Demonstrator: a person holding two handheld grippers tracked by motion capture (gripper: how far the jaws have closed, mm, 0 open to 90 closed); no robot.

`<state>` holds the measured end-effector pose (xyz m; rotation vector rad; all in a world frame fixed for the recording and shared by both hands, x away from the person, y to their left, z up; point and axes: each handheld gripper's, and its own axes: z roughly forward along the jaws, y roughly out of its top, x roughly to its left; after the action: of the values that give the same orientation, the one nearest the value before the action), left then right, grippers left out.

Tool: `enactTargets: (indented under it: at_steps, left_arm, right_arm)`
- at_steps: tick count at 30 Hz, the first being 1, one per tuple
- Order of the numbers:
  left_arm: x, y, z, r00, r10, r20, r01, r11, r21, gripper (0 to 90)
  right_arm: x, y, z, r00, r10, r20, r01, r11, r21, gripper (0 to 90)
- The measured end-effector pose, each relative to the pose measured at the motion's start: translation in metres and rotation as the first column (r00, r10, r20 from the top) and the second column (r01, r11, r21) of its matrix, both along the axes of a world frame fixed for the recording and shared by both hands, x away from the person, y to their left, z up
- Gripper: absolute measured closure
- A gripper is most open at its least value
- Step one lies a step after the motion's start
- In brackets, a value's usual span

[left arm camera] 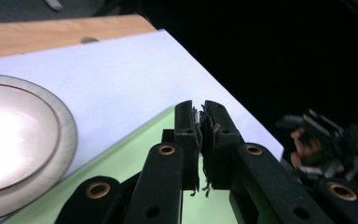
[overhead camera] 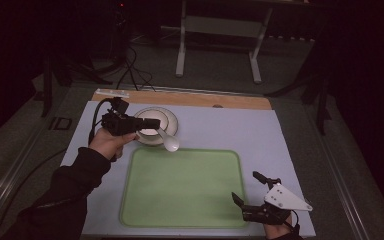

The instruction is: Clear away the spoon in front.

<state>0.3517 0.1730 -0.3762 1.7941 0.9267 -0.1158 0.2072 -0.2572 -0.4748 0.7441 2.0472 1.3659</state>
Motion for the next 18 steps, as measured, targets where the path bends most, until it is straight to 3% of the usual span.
enactTargets:
  at_steps: [1,5,11,16,18]
  left_arm:
    - [0.0,0.0,0.0,1.0,0.0,0.0,0.0,1.0,0.0,84.6]
    - [0.001,-0.009,-0.01,0.9952,-0.095,-0.022,0.096,0.9952,0.019,84.6]
    - [0.002,-0.019,-0.02,0.9808,-0.186,-0.058,0.19,0.9805,0.053,84.6]
    - [0.002,-0.025,-0.03,0.9645,-0.251,-0.083,0.257,0.9638,0.072,84.5]
    - [0.001,-0.028,-0.034,0.9524,-0.289,-0.097,0.297,0.952,0.075,84.5]
  right_arm:
    - [0.0,0.0,0.0,1.0,0.0,0.0,0.0,1.0,0.0,10.3]
    - [0.0,0.0,0.0,1.0,0.0,-0.001,0.0,1.0,0.001,10.2]
    - [0.0,0.0,0.0,1.0,0.002,0.0,-0.002,1.0,-0.001,10.3]
    - [0.0,0.0,0.0,1.0,0.002,-0.001,-0.002,1.0,0.0,10.3]
    - [0.0,0.0,0.0,1.0,0.002,-0.001,-0.002,1.0,0.0,10.3]
